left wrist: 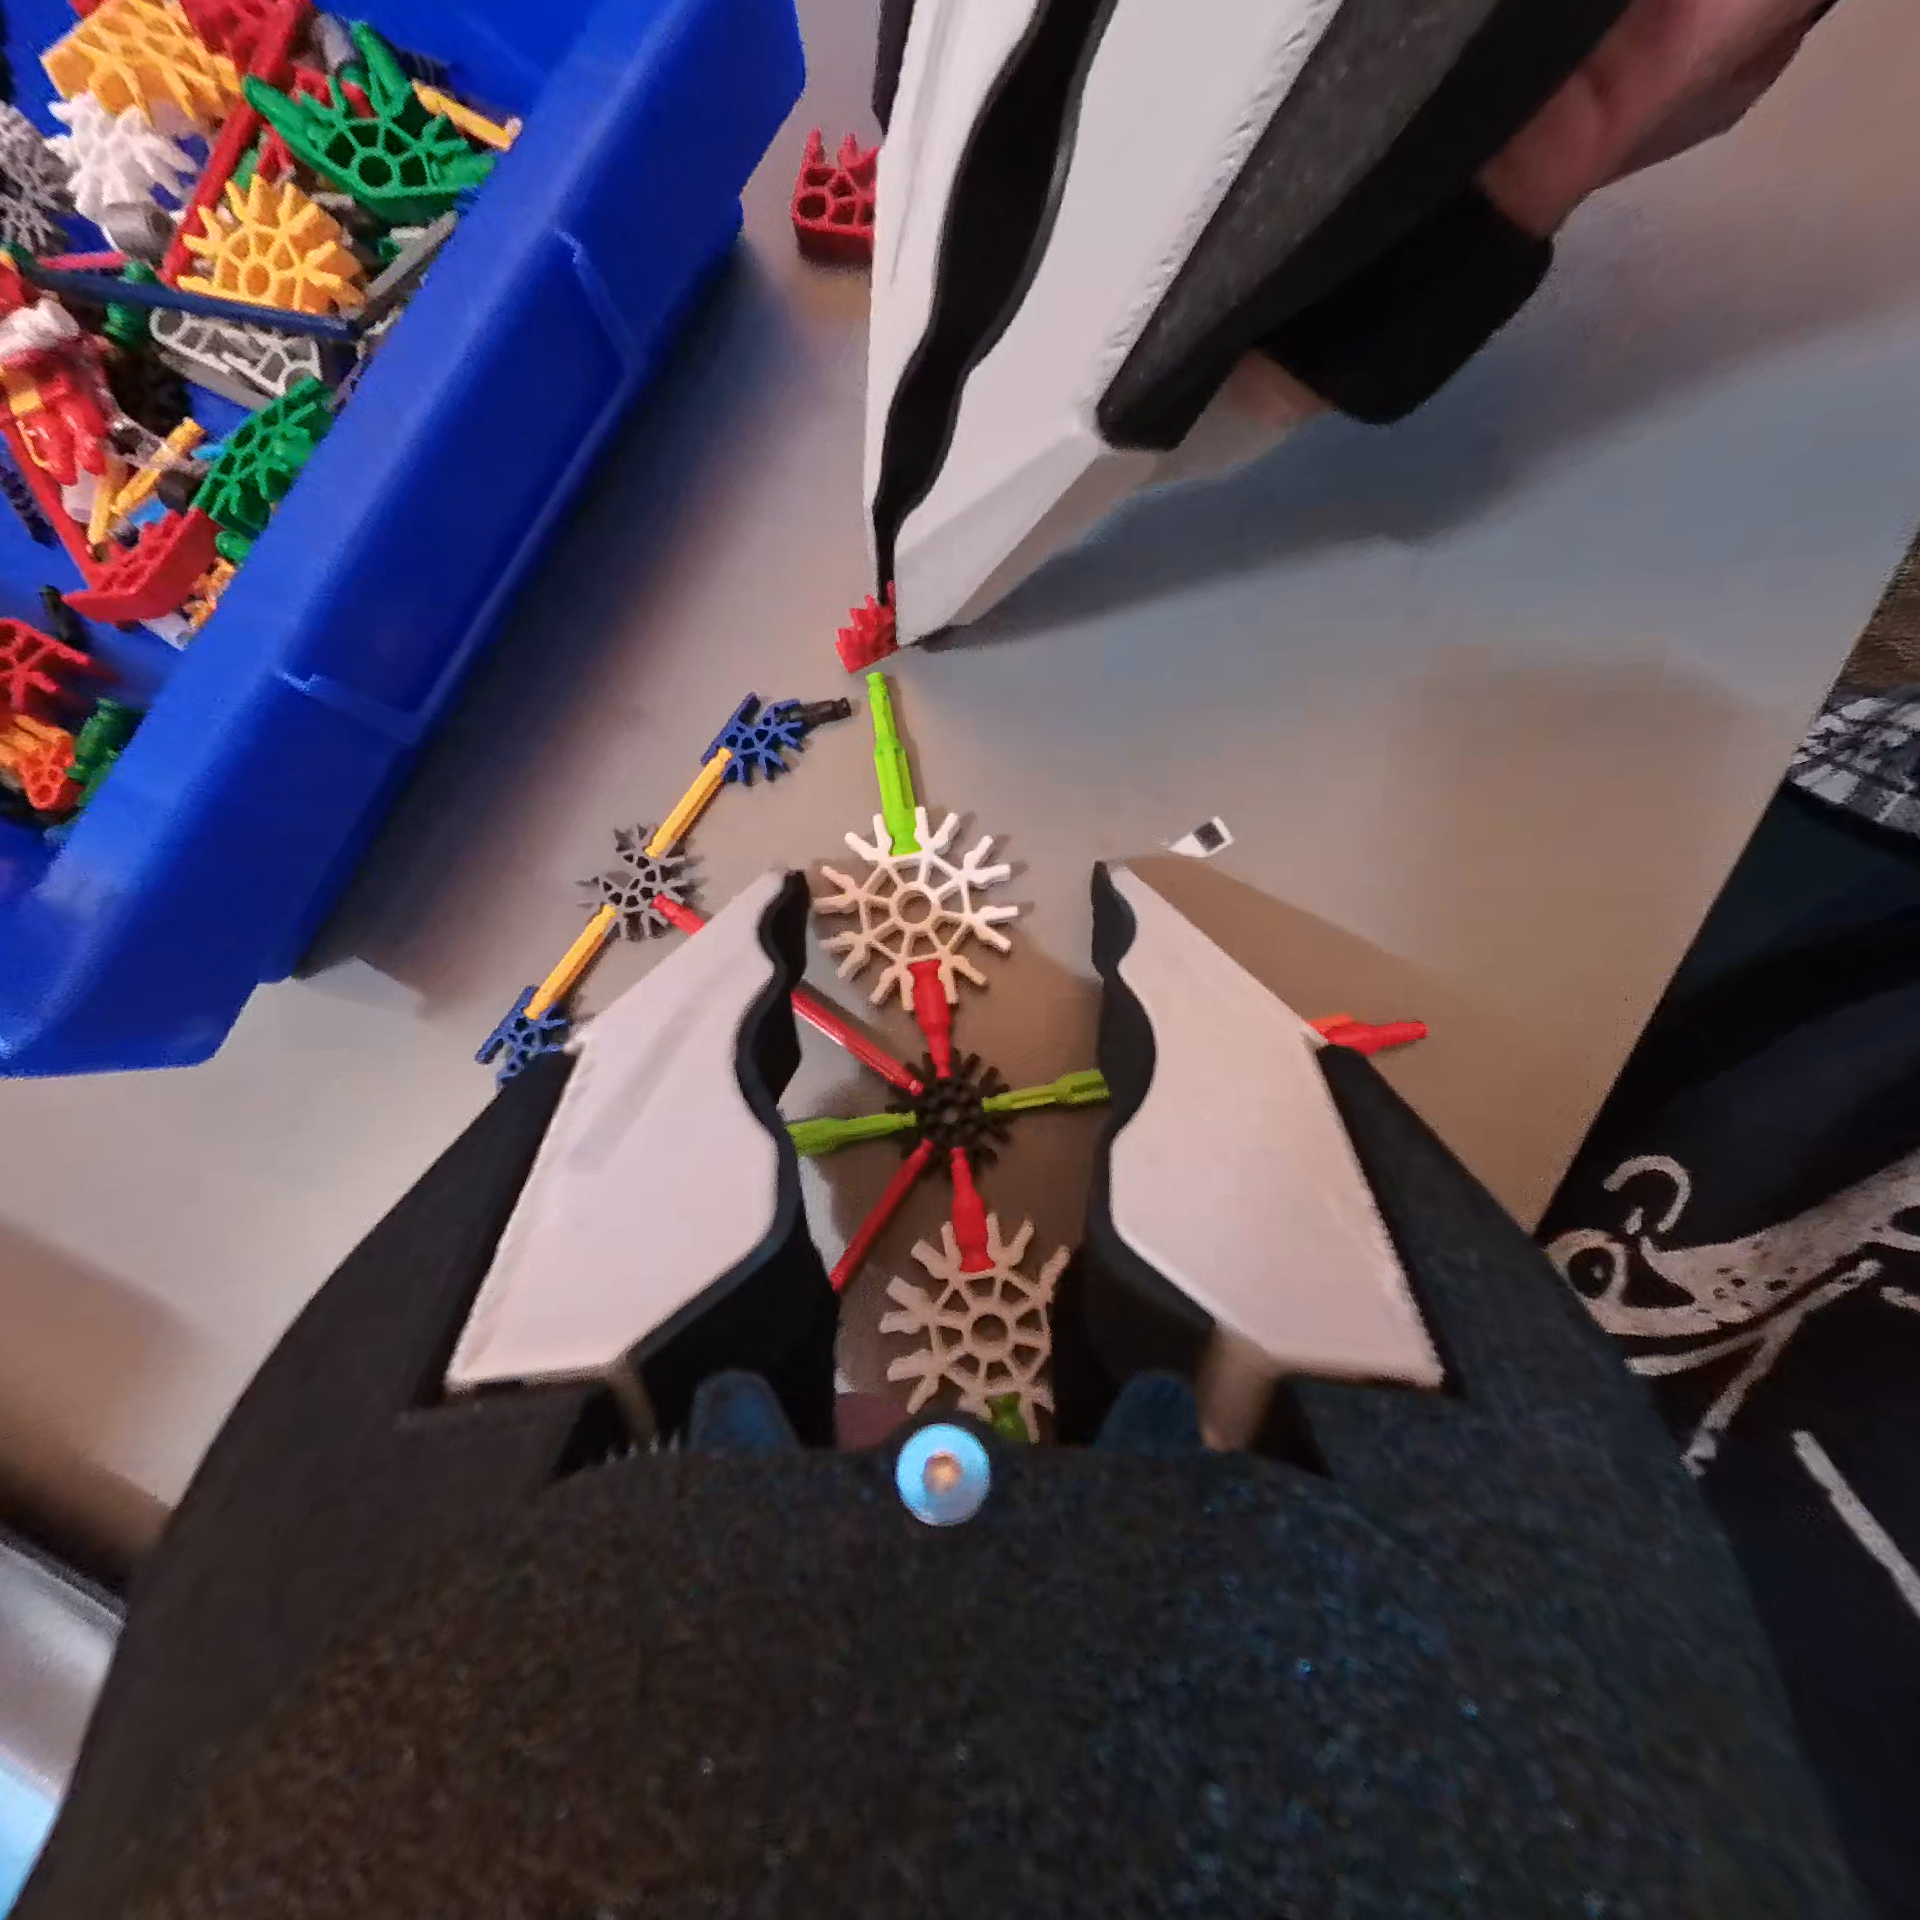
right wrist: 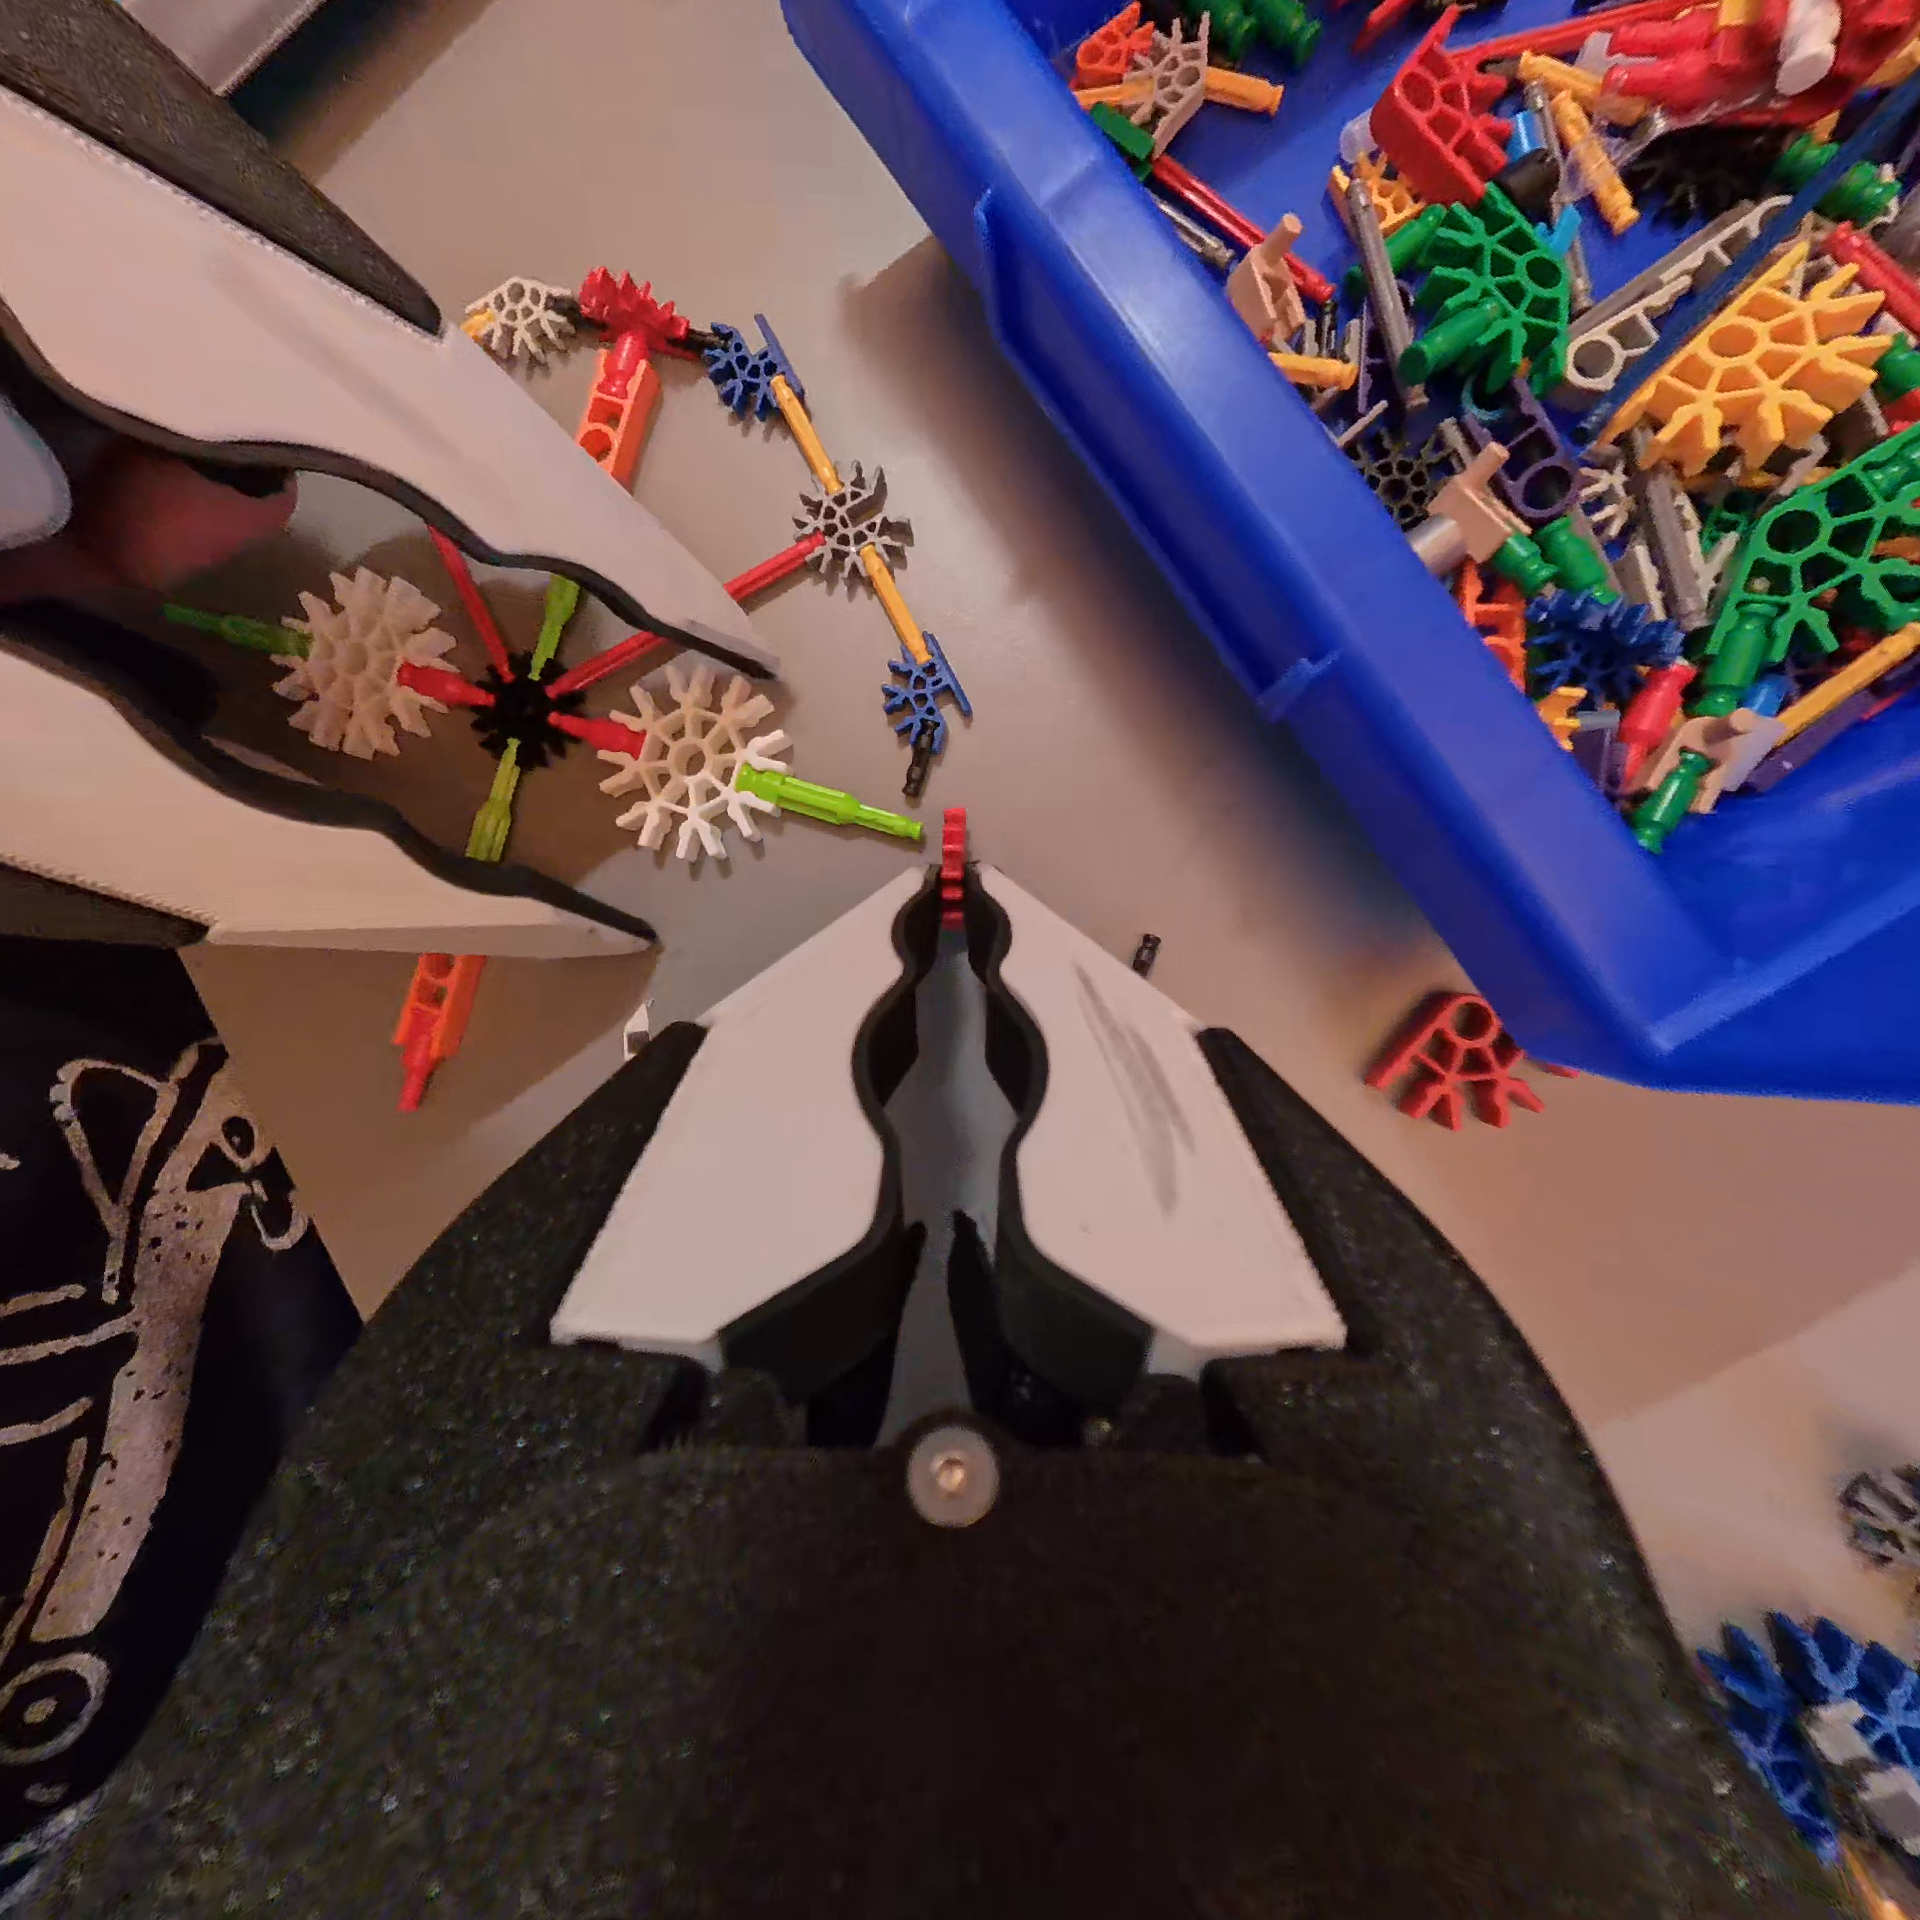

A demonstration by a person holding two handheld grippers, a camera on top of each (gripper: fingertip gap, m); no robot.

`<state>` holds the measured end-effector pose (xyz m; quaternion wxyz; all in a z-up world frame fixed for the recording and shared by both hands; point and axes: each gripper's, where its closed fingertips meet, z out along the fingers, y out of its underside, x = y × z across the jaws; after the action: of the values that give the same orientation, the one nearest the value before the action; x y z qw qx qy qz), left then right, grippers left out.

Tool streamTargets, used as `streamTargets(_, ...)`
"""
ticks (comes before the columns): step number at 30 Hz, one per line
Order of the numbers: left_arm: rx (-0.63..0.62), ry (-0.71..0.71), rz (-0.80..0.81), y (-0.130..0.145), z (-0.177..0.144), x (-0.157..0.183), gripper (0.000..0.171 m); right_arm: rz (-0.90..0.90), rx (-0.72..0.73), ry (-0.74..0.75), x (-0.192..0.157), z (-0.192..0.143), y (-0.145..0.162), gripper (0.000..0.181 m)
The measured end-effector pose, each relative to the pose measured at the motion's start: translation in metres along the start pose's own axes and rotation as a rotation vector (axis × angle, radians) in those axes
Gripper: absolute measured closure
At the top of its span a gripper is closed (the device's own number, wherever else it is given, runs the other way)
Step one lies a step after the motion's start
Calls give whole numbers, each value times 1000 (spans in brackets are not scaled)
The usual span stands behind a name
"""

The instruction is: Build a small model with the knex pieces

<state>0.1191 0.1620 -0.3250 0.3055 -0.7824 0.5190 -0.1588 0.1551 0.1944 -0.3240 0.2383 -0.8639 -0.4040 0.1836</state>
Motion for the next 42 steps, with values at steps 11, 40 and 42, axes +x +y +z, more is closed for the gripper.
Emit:
streamTargets(11, 4, 16, -34, 0, 1, 0, 134, 19, 21, -28, -4, 1, 1, 178)
streamTargets(40, 32, -3, -35, -2, 1, 0, 135, 109, 89, -131, -16, -1, 2, 164)
streamTargets(42, 36, -8, -34, -3, 0, -1, 135, 112, 92, -133, -16, -2, 2, 164)
